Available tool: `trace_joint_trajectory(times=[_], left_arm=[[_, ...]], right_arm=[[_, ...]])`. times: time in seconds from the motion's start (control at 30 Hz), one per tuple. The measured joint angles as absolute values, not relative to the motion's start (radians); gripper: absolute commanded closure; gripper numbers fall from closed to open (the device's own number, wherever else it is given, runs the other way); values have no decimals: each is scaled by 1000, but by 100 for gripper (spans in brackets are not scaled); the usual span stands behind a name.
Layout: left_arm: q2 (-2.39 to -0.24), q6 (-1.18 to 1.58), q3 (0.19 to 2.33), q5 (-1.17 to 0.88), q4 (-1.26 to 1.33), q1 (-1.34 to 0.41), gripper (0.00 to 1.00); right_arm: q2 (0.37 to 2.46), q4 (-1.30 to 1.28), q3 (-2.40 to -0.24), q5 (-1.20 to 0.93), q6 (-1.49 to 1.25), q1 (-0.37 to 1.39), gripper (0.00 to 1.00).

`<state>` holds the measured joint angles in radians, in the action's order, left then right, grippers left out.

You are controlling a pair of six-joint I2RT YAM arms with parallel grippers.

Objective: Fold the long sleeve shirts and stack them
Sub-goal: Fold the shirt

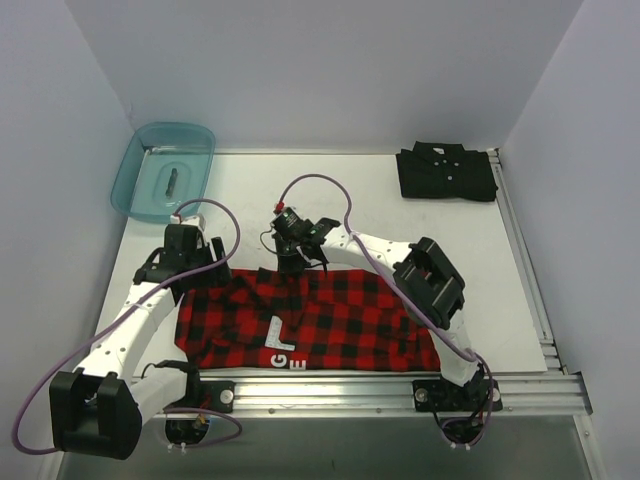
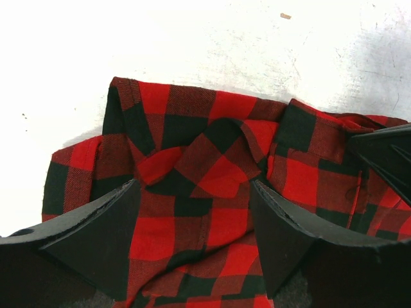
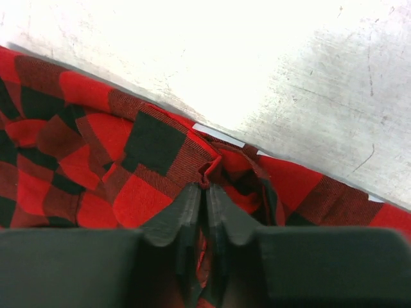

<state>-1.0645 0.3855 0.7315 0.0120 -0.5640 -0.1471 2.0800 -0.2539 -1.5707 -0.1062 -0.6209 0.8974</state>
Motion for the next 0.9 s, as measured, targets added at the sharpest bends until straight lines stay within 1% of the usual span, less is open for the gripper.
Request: trace_joint_trajectory(times=[0.03, 0.07, 0.23, 0.33, 0.43, 0.7, 0.9], left_arm=[[-1065, 385, 731, 12, -564, -147, 22], [-1065, 385, 731, 12, -564, -147, 22], [-1065, 384, 731, 11, -564, -147, 22], [-1065, 384, 731, 10, -564, -143, 22], [-1065, 384, 731, 10, -564, -139, 22], [-1065, 384, 731, 10, -563, -133, 22], [-1065, 384, 731, -6, -557, -131, 22]], right_arm=[[2080, -254, -1571, -105, -620, 897, 99], [2080, -254, -1571, -104, -620, 897, 100], [2067, -250, -1549, -93, -618, 898, 100], [1994, -257, -1478, -88, -616, 900, 100], [1855, -272, -1388, -89, -608, 911, 100], [1353, -278, -1150, -98, -599, 992, 100], [1114, -323, -923, -66, -636, 1022, 100]])
